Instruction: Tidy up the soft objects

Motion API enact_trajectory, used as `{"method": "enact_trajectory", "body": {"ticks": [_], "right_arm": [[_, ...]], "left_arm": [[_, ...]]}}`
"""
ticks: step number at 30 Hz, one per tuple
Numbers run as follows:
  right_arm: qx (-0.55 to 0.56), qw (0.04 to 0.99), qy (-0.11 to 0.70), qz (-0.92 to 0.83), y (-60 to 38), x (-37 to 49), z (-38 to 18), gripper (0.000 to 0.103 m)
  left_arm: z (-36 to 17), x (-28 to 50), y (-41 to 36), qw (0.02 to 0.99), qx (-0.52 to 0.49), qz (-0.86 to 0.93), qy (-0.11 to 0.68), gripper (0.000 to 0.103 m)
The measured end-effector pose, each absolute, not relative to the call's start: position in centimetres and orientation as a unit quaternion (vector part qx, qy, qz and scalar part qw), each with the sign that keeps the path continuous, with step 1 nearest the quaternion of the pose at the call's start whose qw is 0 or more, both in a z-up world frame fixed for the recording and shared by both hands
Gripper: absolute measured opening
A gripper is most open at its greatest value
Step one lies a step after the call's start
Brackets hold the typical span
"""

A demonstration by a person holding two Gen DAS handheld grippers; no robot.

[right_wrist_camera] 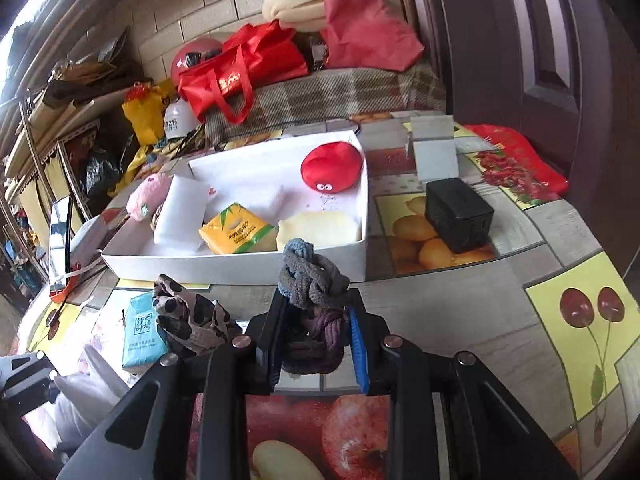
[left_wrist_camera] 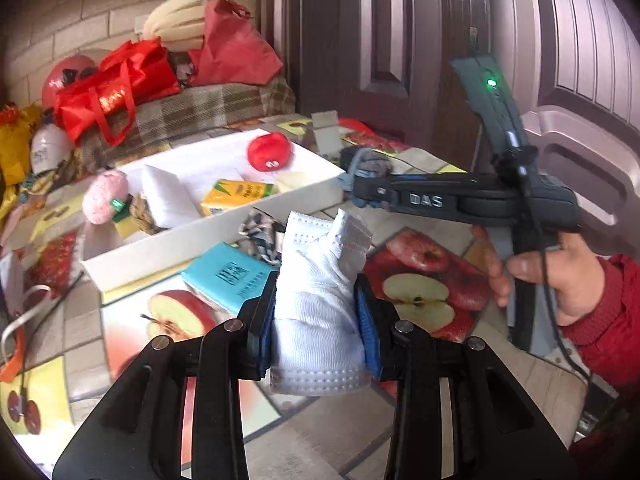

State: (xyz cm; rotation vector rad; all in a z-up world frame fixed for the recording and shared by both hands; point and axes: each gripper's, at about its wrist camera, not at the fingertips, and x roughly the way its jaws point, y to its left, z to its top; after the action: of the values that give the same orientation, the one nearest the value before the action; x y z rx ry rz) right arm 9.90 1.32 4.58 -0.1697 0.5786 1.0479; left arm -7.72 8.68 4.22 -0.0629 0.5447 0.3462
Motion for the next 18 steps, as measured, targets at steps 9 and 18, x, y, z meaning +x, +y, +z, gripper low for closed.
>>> {"method": "enact_trajectory", "body": {"ticks": [9, 18], "right_arm": [[-0.103, 0.852, 0.2, 0.473, -0.5, 5.9, 5.3, 0.028], [-0.082, 0.855, 0.168, 0.483, -0.9, 1.8, 6.1, 0.028]], "left_arm": [[5.1, -9.9, 11.6, 0.942, -0.049, 0.258, 0.211, 0.034], [5.5, -11.8, 12.1, 0.918, -0.036, 0.366, 0.15, 0.035]]}}
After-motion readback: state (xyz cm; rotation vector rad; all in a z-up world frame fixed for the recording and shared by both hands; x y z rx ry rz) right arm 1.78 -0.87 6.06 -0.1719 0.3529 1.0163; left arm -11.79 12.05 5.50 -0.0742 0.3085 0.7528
